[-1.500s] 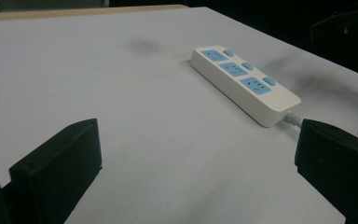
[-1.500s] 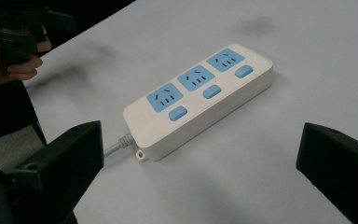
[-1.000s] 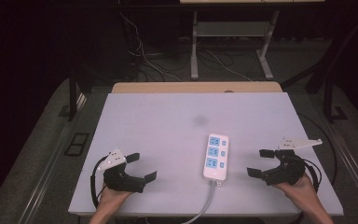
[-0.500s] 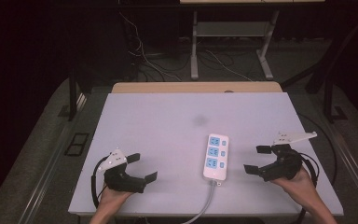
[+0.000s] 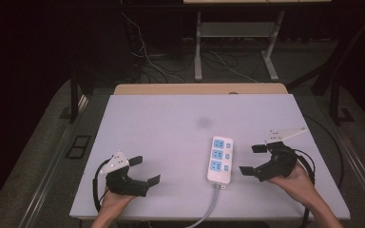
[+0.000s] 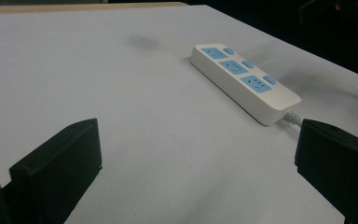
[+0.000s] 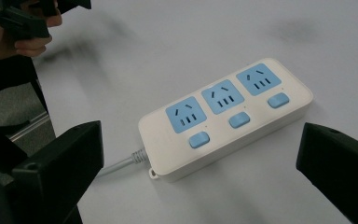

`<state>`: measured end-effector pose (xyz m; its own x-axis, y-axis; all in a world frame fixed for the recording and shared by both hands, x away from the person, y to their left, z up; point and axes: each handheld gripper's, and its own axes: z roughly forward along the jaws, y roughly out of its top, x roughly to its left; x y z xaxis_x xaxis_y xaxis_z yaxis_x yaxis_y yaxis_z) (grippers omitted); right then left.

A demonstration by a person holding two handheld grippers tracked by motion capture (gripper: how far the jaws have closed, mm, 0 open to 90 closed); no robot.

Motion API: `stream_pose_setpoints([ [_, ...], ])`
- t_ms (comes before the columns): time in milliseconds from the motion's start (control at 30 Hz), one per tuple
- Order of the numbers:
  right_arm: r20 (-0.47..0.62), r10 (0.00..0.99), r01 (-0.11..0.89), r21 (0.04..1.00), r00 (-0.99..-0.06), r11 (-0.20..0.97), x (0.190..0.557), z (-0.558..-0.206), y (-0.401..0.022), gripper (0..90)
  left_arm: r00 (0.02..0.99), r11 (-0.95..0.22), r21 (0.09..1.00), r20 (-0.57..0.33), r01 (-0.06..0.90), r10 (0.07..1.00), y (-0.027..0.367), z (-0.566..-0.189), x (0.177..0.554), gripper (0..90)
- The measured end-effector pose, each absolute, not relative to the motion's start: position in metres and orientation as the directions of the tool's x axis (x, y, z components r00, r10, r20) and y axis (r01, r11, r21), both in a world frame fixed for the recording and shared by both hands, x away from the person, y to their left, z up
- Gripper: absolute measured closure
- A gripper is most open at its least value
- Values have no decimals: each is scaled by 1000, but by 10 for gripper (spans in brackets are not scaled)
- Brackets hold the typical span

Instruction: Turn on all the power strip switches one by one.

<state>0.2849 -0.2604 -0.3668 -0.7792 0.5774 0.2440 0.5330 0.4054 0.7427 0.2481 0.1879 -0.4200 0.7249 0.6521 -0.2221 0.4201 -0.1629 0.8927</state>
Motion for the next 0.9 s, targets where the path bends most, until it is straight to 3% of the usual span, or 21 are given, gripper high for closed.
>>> stream_pose_setpoints([
  [833, 219, 498, 507, 649, -839, 567, 310, -373, -220, 11, 726, -165, 894, -217, 416, 652, 188, -420, 247, 0],
  [867, 221, 469, 490, 643, -855, 589, 311, -375, -219, 166, 726, -164, 894, -218, 416, 653, 188, -420, 247, 0],
  [900, 221, 469, 490, 643, -855, 589, 311, -375, -219, 166, 725, -164, 894, -218, 416, 653, 188, -420, 247, 0],
])
